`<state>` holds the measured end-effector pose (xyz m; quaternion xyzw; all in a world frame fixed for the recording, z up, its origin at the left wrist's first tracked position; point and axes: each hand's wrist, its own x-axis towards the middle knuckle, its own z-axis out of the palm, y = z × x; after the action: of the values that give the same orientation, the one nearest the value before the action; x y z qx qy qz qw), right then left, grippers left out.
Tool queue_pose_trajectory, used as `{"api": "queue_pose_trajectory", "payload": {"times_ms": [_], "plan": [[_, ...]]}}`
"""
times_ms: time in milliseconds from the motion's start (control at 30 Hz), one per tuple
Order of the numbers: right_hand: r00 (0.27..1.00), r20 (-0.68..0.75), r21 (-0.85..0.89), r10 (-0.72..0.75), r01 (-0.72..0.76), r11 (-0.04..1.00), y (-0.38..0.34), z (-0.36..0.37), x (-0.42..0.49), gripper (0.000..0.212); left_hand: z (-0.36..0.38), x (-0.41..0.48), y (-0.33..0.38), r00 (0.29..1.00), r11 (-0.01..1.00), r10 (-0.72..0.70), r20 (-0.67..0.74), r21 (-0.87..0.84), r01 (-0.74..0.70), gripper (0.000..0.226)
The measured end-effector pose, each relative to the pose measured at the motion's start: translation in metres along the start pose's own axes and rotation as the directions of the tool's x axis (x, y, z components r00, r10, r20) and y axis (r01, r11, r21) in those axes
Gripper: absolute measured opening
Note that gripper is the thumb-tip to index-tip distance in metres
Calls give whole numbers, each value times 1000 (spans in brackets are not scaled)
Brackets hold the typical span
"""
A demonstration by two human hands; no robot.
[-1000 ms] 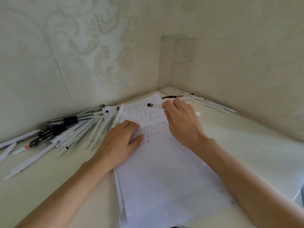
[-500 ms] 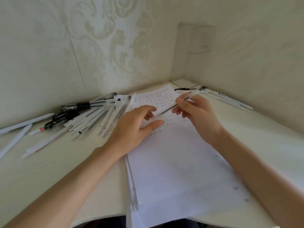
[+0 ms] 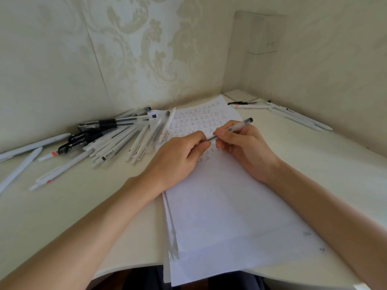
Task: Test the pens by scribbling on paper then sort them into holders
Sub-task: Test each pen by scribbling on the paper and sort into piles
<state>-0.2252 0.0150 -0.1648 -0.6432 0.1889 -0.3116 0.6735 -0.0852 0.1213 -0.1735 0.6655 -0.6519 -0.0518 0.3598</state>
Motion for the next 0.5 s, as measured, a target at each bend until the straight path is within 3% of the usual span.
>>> {"api": "queue_pose_trajectory", "payload": {"times_ms": [200, 400, 500], "plan": [[1000, -17, 28, -1, 2, 1000, -2, 3, -1, 11, 0, -1, -3, 999, 993, -47, -9, 103, 48, 26], [986, -152, 84, 62, -50, 995, -15, -11, 0, 38, 1, -1, -4, 989, 986, -144, -39, -96, 139, 41], [963, -269, -17, -1, -3, 1000, -19, -16, 1, 27, 0, 0, -4, 986, 966, -165, 31, -197, 168, 32]]}}
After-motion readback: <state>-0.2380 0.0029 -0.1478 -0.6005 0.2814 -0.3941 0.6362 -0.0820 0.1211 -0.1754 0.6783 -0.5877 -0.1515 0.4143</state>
